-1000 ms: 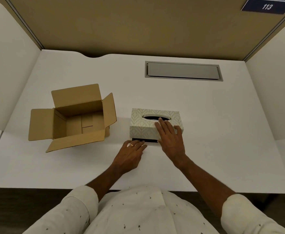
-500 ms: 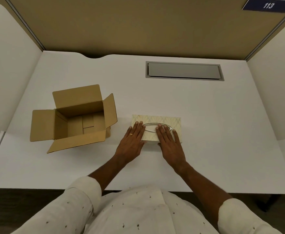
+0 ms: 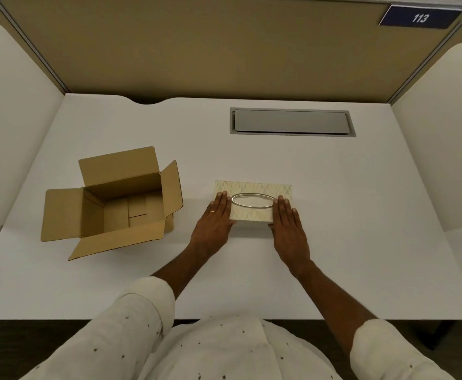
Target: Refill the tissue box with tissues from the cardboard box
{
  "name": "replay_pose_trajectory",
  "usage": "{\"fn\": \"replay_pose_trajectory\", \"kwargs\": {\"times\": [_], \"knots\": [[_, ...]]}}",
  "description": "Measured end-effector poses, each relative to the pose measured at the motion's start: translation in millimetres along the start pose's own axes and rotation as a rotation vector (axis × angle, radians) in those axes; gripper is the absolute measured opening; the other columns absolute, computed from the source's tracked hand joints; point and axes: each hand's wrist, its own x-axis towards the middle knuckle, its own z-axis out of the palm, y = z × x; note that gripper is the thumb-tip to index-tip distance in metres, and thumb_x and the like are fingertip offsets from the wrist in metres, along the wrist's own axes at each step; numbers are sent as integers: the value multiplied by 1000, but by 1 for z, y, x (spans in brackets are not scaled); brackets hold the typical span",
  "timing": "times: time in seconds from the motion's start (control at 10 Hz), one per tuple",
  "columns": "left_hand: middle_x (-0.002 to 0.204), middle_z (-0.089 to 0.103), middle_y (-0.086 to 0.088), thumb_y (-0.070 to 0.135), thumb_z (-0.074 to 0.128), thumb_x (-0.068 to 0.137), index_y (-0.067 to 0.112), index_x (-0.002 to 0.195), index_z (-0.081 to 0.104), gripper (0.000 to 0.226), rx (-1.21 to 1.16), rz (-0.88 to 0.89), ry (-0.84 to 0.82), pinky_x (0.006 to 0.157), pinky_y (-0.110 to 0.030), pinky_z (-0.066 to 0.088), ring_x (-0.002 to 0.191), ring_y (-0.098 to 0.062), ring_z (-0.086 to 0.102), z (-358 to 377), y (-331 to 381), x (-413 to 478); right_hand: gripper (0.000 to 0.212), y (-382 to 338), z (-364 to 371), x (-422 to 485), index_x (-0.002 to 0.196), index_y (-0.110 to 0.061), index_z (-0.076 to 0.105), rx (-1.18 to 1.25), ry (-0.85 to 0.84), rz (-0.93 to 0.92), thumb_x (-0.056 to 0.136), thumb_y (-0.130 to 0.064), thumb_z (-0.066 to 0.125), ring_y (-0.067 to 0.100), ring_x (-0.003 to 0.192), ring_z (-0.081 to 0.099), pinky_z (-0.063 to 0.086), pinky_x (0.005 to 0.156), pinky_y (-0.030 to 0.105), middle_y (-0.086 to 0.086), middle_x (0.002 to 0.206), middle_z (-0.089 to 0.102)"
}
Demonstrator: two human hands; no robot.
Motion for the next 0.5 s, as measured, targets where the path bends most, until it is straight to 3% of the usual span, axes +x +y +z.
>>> {"fn": "replay_pose_trajectory", "kwargs": {"times": [0.1, 0.3, 0.4, 0.5], "knots": [[167, -5, -14, 40, 27, 106, 3, 157, -2, 69, -4, -5, 17, 127, -39, 10, 155, -27, -4, 2, 1, -5, 59, 6, -1, -6, 154, 4, 26, 25, 41, 11, 105, -17, 50, 34, 153, 22, 28, 123, 47, 21, 163, 24], [166, -14, -13, 51, 26, 103, 4, 156, -9, 79, -28, -36, -9, 127, -40, 6, 154, -25, -15, 2, 7, -11, 68, 17, -1, -10, 159, -3, 9, 66, -58, -35, 107, -31, 42, 27, 157, 3, 18, 127, 40, 12, 169, 5], [165, -18, -14, 54, 25, 102, 4, 156, -12, 82, -57, -63, -39, 127, -42, 6, 152, -27, -19, 3, 14, -17, 72, 23, -5, -7, 158, -1, 12, 103, -61, -82, 104, -30, 49, 28, 156, 6, 21, 126, 39, 13, 168, 6], [165, -18, -13, 54, 24, 102, 5, 155, -14, 82, -80, -82, -54, 127, -42, 5, 153, -26, -18, -1, 19, -20, 75, 28, -10, -2, 159, -4, 4, 68, -116, -130, 105, -38, 42, 27, 157, 0, 10, 128, 37, 10, 167, -4]]}}
